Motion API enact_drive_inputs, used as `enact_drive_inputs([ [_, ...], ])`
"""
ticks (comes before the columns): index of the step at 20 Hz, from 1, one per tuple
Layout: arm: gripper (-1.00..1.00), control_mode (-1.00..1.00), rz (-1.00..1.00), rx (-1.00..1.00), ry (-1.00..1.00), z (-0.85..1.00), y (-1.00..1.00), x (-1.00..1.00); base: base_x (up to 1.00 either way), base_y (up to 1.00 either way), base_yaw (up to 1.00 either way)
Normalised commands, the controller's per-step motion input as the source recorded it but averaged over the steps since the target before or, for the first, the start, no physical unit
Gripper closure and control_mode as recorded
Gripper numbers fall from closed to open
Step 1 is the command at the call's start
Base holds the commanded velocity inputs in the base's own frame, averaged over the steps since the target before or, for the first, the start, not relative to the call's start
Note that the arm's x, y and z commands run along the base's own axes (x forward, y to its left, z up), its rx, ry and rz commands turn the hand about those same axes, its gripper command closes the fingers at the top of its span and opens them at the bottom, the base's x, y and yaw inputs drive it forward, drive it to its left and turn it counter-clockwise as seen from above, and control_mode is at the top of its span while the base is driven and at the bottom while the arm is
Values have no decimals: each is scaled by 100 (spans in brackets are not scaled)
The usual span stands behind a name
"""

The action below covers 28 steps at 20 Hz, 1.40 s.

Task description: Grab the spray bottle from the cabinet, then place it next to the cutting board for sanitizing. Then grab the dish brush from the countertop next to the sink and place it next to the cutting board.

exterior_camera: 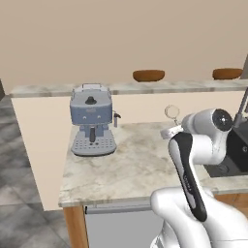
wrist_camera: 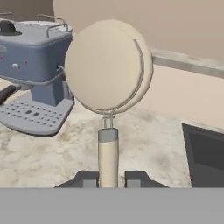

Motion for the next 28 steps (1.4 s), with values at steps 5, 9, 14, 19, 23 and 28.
enact_drive_inputs([
  [5, 100, -100, -6, 0, -6, 40, -1, -63, 0, 0, 0],
  [9, 100, 100, -3, 0, -8, 20, -8, -61, -22, -4, 0],
  [14, 100, 100, 0, 0, 0, 0, 0, 0, -99, -15, 0],
  [19, 100, 100, 0, 0, 0, 0, 0, 0, -98, -38, -2],
  [23, 100, 100, 0, 0, 0, 0, 0, 0, -36, -70, -33],
  [28, 100, 100, 0, 0, 0, 0, 0, 0, -1, -63, -74],
])
